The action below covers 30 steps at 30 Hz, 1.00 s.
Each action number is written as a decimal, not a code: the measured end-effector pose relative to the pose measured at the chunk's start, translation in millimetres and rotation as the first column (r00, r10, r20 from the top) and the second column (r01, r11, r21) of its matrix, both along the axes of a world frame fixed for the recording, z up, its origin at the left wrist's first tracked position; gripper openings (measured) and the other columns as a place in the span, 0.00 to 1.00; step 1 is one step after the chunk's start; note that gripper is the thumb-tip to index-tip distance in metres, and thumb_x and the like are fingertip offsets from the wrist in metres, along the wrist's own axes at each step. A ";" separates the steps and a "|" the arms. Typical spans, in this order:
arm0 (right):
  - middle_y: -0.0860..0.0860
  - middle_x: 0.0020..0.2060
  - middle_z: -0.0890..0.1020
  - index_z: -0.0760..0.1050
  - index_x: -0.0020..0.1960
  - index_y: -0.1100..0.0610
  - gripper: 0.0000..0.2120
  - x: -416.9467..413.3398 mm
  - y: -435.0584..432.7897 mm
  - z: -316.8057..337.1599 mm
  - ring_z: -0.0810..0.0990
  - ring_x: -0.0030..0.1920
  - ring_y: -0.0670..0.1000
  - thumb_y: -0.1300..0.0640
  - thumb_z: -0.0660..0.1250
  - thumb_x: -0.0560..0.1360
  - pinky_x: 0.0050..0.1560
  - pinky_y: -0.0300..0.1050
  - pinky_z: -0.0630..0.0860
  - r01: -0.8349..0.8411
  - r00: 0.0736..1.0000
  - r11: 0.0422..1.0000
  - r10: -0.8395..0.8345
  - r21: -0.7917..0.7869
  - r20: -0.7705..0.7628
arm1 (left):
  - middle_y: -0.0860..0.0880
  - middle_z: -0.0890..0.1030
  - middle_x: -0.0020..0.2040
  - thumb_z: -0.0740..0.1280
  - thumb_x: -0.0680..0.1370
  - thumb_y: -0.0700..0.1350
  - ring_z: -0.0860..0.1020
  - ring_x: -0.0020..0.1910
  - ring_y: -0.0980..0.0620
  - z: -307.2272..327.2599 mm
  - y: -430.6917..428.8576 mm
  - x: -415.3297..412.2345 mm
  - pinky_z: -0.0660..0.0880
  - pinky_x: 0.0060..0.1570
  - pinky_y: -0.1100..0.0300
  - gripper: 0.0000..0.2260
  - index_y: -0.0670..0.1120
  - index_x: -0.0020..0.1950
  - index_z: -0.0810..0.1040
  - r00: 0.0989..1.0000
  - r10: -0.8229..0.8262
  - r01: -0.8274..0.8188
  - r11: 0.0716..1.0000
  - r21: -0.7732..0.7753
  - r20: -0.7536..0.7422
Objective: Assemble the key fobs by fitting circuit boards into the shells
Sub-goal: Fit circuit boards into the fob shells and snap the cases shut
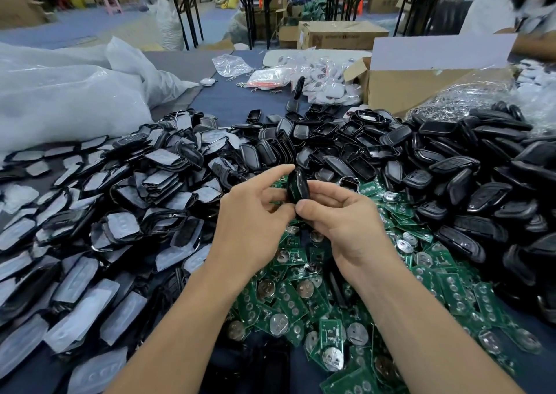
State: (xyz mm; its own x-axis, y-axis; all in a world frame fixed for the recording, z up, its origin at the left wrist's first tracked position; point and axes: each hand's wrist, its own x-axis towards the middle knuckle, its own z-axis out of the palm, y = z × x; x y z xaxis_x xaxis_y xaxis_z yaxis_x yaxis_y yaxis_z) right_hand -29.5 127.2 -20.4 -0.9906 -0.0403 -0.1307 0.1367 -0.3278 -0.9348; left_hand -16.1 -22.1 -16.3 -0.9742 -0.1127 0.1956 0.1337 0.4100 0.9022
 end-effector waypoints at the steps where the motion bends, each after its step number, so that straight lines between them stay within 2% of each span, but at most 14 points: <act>1: 0.54 0.44 0.89 0.86 0.46 0.54 0.16 -0.1 0.5 -0.2 0.89 0.46 0.53 0.74 0.77 0.68 0.47 0.42 0.84 -0.003 1.000 1.000 0.003 0.031 -0.011 | 0.53 0.88 0.52 0.77 0.74 0.38 0.86 0.51 0.57 -0.2 -1.0 -0.6 0.83 0.58 0.53 0.27 0.64 0.65 0.79 1.000 0.016 -0.016 1.000 0.001 -0.009; 5: 0.51 0.43 0.89 0.87 0.50 0.54 0.17 -0.3 2.1 -0.8 0.89 0.45 0.52 0.71 0.79 0.66 0.46 0.44 0.84 0.003 0.996 0.977 0.015 0.214 -0.084 | 0.52 0.88 0.55 0.78 0.71 0.33 0.86 0.55 0.55 -1.1 -4.1 -4.1 0.83 0.59 0.52 0.26 0.61 0.60 0.84 1.000 0.029 -0.028 0.995 0.096 -0.007; 9: 0.49 0.41 0.89 0.87 0.49 0.52 0.18 -1.1 3.0 -3.2 0.89 0.45 0.49 0.69 0.80 0.64 0.48 0.48 0.85 0.072 0.991 0.937 -0.027 0.342 -0.134 | 0.52 0.89 0.50 0.74 0.75 0.31 0.88 0.45 0.52 -2.1 -3.3 -5.4 0.85 0.44 0.57 0.21 0.55 0.58 0.85 1.000 -0.025 0.022 0.968 0.249 0.008; 11: 0.45 0.40 0.89 0.87 0.46 0.49 0.18 -0.6 3.7 -3.7 0.88 0.45 0.44 0.67 0.81 0.62 0.49 0.44 0.84 0.100 0.984 0.899 -0.026 0.427 -0.176 | 0.53 0.89 0.48 0.73 0.75 0.30 0.88 0.42 0.51 -2.2 -3.8 -5.1 0.84 0.42 0.60 0.20 0.55 0.56 0.86 0.999 -0.049 0.048 0.970 0.237 -0.001; 13: 0.41 0.39 0.88 0.86 0.44 0.47 0.18 -0.5 4.5 -3.5 0.86 0.43 0.40 0.66 0.83 0.61 0.47 0.37 0.81 0.111 0.980 0.865 -0.014 0.490 -0.196 | 0.55 0.89 0.47 0.76 0.72 0.32 0.88 0.44 0.51 -1.1 -6.5 -5.8 0.84 0.46 0.58 0.21 0.58 0.53 0.86 0.998 -0.060 0.060 0.982 0.181 -0.008; 16: 0.43 0.40 0.88 0.87 0.45 0.49 0.19 -2.3 7.3 -2.8 0.87 0.43 0.42 0.67 0.83 0.59 0.45 0.38 0.83 0.054 0.985 0.872 0.035 0.487 -0.171 | 0.55 0.89 0.50 0.79 0.66 0.42 0.87 0.52 0.55 1.6 -16.4 -7.3 0.83 0.57 0.52 0.21 0.61 0.55 0.87 0.996 -0.090 0.089 0.988 0.122 0.000; 18: 0.46 0.40 0.89 0.87 0.45 0.51 0.19 -3.0 10.5 -1.6 0.88 0.43 0.44 0.68 0.83 0.60 0.44 0.38 0.83 -0.003 0.983 0.879 0.090 0.476 -0.160 | 0.54 0.89 0.50 0.81 0.63 0.45 0.87 0.53 0.54 2.6 -22.6 -8.3 0.82 0.59 0.50 0.22 0.59 0.56 0.88 0.992 -0.128 0.126 0.982 0.143 0.007; 23: 0.48 0.41 0.89 0.88 0.46 0.50 0.17 -3.6 15.3 0.0 0.88 0.46 0.49 0.67 0.82 0.62 0.53 0.53 0.85 -0.087 0.980 0.872 0.162 0.482 -0.117 | 0.52 0.89 0.45 0.83 0.61 0.44 0.88 0.46 0.52 4.2 -23.1 -7.4 0.84 0.50 0.59 0.20 0.61 0.48 0.88 0.993 -0.121 0.115 0.971 0.212 0.016; 27: 0.47 0.42 0.89 0.88 0.47 0.48 0.18 -4.7 15.7 -0.3 0.88 0.47 0.47 0.64 0.84 0.62 0.56 0.53 0.84 -0.105 0.977 0.863 0.182 0.495 -0.109 | 0.51 0.89 0.43 0.83 0.60 0.43 0.88 0.44 0.53 2.9 -19.6 -5.3 0.82 0.45 0.65 0.18 0.60 0.46 0.89 0.996 -0.094 0.089 0.962 0.257 0.006; 30: 0.47 0.43 0.89 0.88 0.47 0.48 0.18 -4.7 17.0 -1.4 0.88 0.48 0.48 0.64 0.84 0.62 0.56 0.55 0.84 -0.114 0.975 0.862 0.193 0.494 -0.110 | 0.52 0.89 0.43 0.84 0.58 0.47 0.88 0.45 0.53 2.6 -16.7 -4.1 0.82 0.46 0.66 0.19 0.62 0.45 0.89 0.996 -0.086 0.086 0.958 0.274 -0.015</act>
State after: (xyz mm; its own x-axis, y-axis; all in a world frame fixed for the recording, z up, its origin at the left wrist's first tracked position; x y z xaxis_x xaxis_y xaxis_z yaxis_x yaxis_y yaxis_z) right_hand -34.2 144.2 -21.7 -0.9861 -0.1642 -0.0235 -0.0069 0.1824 -0.9832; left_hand -20.1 -38.9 -13.7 -0.9821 -0.0781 0.1713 0.1600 0.1334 0.9781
